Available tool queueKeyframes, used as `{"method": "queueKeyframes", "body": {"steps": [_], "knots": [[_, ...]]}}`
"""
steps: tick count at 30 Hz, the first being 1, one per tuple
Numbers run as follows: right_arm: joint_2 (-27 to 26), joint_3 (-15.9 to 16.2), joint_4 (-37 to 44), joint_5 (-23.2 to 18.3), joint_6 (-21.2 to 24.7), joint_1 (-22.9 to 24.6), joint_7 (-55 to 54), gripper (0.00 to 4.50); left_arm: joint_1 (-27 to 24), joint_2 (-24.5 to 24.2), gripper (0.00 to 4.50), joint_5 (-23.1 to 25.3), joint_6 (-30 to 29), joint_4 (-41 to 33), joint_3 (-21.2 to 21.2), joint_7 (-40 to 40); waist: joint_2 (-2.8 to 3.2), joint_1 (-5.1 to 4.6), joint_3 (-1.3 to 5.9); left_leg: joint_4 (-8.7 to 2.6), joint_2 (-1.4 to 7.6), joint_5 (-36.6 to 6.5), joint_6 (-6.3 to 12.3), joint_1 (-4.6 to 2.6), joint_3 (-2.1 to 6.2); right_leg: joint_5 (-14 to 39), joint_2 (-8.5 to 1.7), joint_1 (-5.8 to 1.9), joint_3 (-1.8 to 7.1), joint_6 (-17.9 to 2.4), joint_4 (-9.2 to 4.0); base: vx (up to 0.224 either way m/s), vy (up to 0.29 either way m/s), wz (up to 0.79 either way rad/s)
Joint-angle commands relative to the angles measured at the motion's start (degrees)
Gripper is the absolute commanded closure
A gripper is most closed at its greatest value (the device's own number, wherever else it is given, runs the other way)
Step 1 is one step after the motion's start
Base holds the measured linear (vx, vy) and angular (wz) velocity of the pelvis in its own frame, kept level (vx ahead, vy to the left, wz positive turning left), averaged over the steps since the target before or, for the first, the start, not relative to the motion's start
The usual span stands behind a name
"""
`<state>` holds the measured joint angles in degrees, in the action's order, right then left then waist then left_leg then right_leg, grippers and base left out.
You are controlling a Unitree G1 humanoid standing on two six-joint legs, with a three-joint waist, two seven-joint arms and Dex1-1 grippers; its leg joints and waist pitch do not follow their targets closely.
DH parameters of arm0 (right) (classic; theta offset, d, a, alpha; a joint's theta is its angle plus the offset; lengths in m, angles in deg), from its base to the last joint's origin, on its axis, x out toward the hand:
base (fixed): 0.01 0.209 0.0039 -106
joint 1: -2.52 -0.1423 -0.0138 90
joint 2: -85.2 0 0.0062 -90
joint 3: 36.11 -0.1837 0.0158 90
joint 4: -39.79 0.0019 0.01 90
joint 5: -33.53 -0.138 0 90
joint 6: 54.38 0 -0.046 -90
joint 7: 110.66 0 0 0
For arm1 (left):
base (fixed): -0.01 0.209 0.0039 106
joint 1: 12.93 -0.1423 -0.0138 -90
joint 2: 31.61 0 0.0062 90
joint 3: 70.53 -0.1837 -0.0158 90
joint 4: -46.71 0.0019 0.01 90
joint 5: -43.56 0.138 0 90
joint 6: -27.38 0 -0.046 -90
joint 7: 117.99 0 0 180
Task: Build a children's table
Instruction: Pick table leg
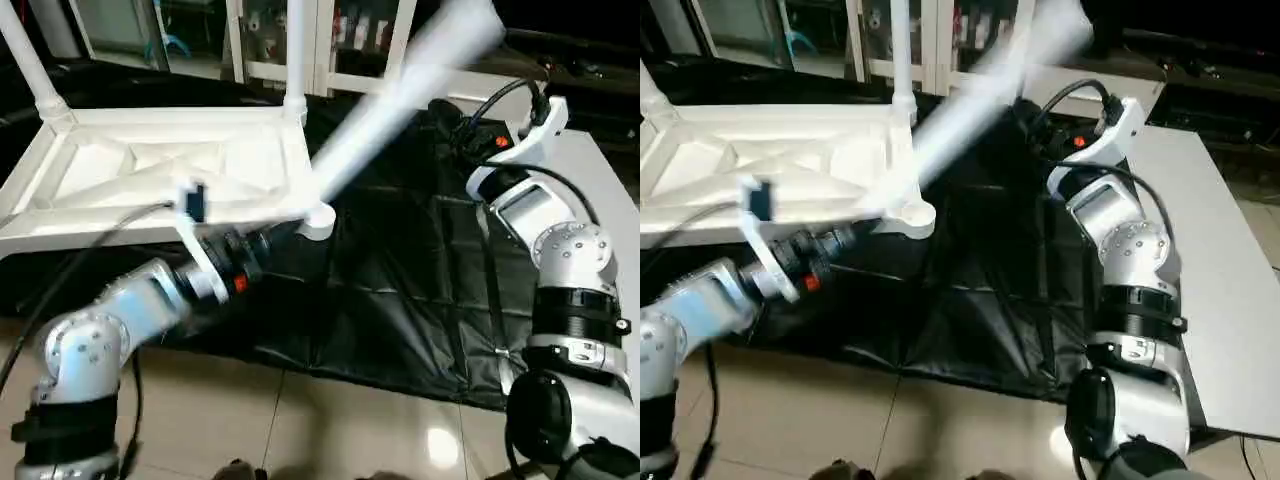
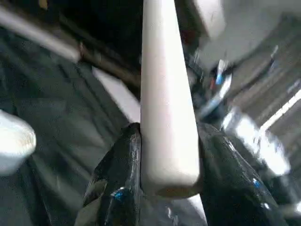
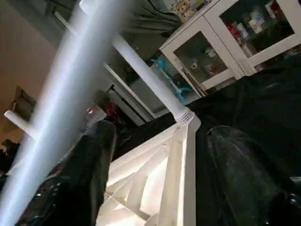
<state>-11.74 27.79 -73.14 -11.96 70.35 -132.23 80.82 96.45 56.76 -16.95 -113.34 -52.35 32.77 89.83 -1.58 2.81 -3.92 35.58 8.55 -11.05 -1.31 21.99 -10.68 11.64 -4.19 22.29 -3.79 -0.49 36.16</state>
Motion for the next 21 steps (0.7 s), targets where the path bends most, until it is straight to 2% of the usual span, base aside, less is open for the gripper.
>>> {"method": "queueKeyframes", "body": {"steps": [1,4,9,10,13,14,15,17,18,19,21], "knots": [[0.0,-1.5,-0.5,-1.2,-1.3,-0.8,-1.3,1.58,0.5,0.1,3.15,-2.2,0.1,-0.8,0.4,0.6,0.42,0.09,4.57,-4.18,3.95,-4.0,-1.55,-1.23,1.31,2.7,-3.94,-2.76,3.17,-12.7,-3.27,0.0,0.0,0.0],[0.3,-0.4,-0.1,0.2,-1.5,-0.7,-0.8,1.87,-0.3,-0.8,3.15,-2.4,-1.6,-2.2,-0.2,1.8,0.29,0.2,4.52,-4.22,3.95,-4.0,-1.3,-1.16,1.28,3.1,-3.98,-2.81,3.18,-12.2,-3.34,0.0,0.0,0.0],[0.5,0.0,0.3,1.5,-1.9,-0.3,-1.2,2.23,-0.3,-0.8,3.15,-1.8,-2.0,-2.2,-0.2,1.1,0.36,0.21,4.4,-4.31,4.0,-5.0,-2.03,-1.26,1.3,5.2,-3.97,-2.7,3.21,-11.5,-3.55,0.0,0.0,0.0],[0.9,0.5,0.5,2.7,-2.6,0.1,-1.2,2.46,-0.1,-0.8,3.15,-1.7,-1.8,-1.8,-0.2,0.7,0.34,0.23,4.41,-4.3,3.98,-4.9,-2.18,-1.25,1.3,5.0,-3.96,-2.69,3.2,-11.4,-3.54,0.0,0.0,0.0],[1.5,1.4,1.5,4.6,-3.9,1.1,-1.6,2.62,0.3,-0.9,3.15,-1.5,-1.6,-1.3,0.0,-0.1,0.39,0.22,4.46,-4.26,3.94,-4.4,-2.23,-1.22,1.28,4.0,-3.91,-2.71,3.21,-11.3,-3.46,0.0,0.0,0.0],[1.9,2.1,2.2,5.7,-4.6,1.7,-1.4,2.79,0.4,-1.3,3.15,-0.9,-1.7,-1.3,-0.4,0.0,0.46,0.3,4.48,-4.25,3.94,-4.2,-2.11,-1.24,1.3,3.6,-3.93,-2.72,3.21,-11.4,-3.4,0.0,0.0,0.0],[2.8,3.6,2.9,7.8,-5.7,2.5,-0.9,2.79,0.3,-2.1,3.15,0.0,-1.9,-1.5,-1.2,0.7,0.45,0.39,4.48,-4.22,3.94,-3.8,-2.11,-1.16,1.3,3.2,-3.9,-2.72,3.18,-11.1,-3.41,0.0,0.0,0.0],[6.1,9.5,5.1,14.8,-10.6,4.7,2.9,3.03,0.1,-4.5,3.15,3.6,-2.0,-2.2,-3.8,1.9,0.39,0.66,4.51,-4.19,3.93,-3.6,-2.11,-1.17,1.32,3.5,-3.86,-2.79,3.11,-10.3,-3.5,0.0,0.0,0.0],[8.4,13.3,6.6,19.0,-13.8,5.9,5.6,3.03,0.0,-5.9,3.15,5.3,-1.9,-2.5,-5.2,2.9,0.46,0.8,4.41,-4.22,3.96,-3.9,-2.28,-1.12,1.34,4.5,-3.93,-2.8,3.17,-9.6,-3.56,0.0,0.0,0.0],[10.5,16.9,8.0,23.0,-17.1,7.0,8.0,3.23,0.0,-7.3,3.15,7.2,-1.5,-3.0,-6.5,3.7,0.46,0.83,4.38,-4.19,3.91,-4.0,-2.37,-1.15,1.31,4.8,-3.9,-2.85,3.2,-9.2,-3.64,0.0,0.0,0.0],[14.1,21.5,9.7,28.7,-22.9,8.2,12.1,3.33,0.5,-9.6,3.15,9.9,-0.9,-3.3,-8.5,4.9,0.39,0.66,4.25,-4.23,4.05,-5.7,-2.57,-1.22,1.37,7.5,-4.07,-2.76,3.28,-8.7,-3.87,0.0,0.0,0.0]]}}
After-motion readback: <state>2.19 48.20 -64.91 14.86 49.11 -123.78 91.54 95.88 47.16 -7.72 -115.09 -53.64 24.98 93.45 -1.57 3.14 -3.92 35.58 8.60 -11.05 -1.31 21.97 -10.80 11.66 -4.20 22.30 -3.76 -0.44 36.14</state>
